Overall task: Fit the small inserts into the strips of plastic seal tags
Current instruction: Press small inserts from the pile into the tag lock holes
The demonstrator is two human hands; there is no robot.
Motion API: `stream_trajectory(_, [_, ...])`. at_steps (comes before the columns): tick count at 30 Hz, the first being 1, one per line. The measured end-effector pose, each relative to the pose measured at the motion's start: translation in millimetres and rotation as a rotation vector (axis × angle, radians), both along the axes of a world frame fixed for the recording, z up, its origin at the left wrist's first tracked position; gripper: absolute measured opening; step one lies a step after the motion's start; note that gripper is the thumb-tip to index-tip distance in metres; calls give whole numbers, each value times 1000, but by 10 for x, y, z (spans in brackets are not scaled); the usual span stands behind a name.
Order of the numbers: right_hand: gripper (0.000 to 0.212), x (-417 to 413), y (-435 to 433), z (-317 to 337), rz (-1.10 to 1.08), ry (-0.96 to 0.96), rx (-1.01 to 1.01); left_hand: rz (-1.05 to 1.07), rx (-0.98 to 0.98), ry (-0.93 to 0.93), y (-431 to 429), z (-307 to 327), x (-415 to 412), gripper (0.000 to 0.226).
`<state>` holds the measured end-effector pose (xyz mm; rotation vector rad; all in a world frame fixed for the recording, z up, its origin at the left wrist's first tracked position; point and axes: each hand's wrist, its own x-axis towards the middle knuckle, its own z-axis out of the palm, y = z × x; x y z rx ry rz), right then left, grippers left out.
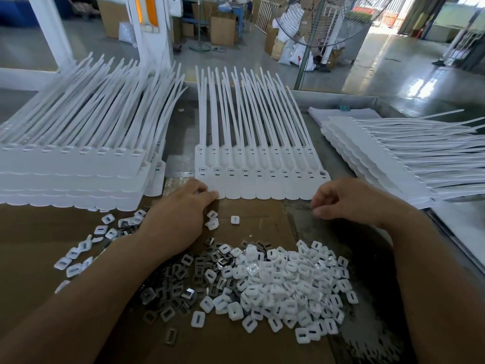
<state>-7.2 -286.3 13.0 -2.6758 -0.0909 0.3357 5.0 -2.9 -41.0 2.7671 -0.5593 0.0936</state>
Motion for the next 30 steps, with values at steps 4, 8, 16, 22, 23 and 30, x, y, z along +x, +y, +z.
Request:
stream_trajectory(4, [9, -153, 72, 42, 57, 123, -77, 1, -9, -9, 8, -6, -1, 45])
stream_trajectory(8, [14, -246, 117, -5, 101, 143, -72, -8, -10, -20, 10, -6, -6, 46])
stream_trajectory(16, [19, -212, 128, -53, 135, 95, -44, -6, -20, -32, -9, 15, 5, 45])
stream_trajectory(22, [15, -180, 63, -81, 97, 43, 45, -4, -19, -21, -20, 34, 21, 48])
stream_trajectory(23, [14, -178, 59, -85, 79, 39, 82, -6, -17, -16, -20, 34, 21, 49])
stream_trajectory(30, [13, -126, 16, -94, -113, -135, 259, -1, -16, -12, -4, 21, 20, 47])
